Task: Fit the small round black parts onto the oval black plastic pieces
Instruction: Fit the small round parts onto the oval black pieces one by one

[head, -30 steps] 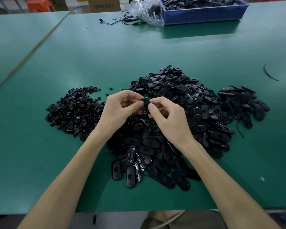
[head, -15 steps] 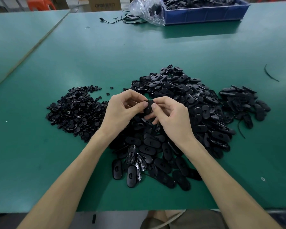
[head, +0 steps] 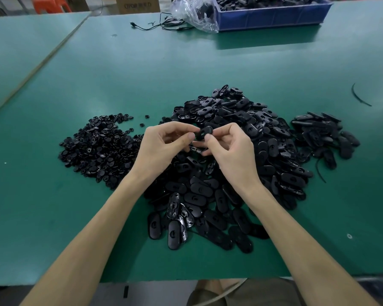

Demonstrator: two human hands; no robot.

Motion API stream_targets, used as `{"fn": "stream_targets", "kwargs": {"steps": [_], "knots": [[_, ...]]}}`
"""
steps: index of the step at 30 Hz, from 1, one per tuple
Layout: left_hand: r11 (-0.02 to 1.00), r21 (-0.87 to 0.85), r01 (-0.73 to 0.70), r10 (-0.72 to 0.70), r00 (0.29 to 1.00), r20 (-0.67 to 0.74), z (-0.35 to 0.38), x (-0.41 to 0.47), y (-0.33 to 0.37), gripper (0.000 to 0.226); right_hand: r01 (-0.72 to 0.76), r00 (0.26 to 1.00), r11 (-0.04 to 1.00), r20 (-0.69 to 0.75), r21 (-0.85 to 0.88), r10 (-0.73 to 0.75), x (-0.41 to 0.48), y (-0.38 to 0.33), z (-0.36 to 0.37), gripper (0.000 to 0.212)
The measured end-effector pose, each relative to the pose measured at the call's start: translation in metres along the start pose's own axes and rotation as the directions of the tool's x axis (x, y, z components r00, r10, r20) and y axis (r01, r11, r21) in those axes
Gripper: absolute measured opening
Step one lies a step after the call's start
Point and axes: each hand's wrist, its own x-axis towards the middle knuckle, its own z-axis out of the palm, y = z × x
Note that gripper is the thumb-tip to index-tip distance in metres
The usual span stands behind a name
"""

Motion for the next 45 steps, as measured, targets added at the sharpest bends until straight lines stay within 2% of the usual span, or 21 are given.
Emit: {"fn": "stream_targets", "kwargs": {"steps": [12, 36, 41, 45], "knots": [[0.998, -0.046, 0.04, -0.04, 0.999, 0.006, 0.0019, -0.0008, 0.0001, 0.008, 0.034, 0.997, 0.999, 0.074, -0.027, -0.032, 0.0, 0.0017, 0.0004, 0.007], [0.999, -0.015, 0.05, -0.05, 0.999, -0.021, 0.0012, 0.0012, -0.0046, 0.007, 0.043, 0.995, 0.998, 0.091, -0.053, -0.038, -0.0012, -0.001, -0.0015, 0.013], [0.997, 0.021, 0.07, -0.069, 0.996, -0.056, -0.001, 0.002, -0.0074, 0.013, 0.05, 0.994, 0.997, 0.104, -0.051, -0.044, -0.0012, -0.0014, -0.0021, 0.013], [0.996, -0.045, 0.082, -0.083, 0.996, -0.034, -0.0021, 0.0026, -0.0065, 0.024, 0.059, 0.991, 0.998, 0.124, -0.028, -0.055, -0.0005, 0.0, -0.0027, 0.012]]}}
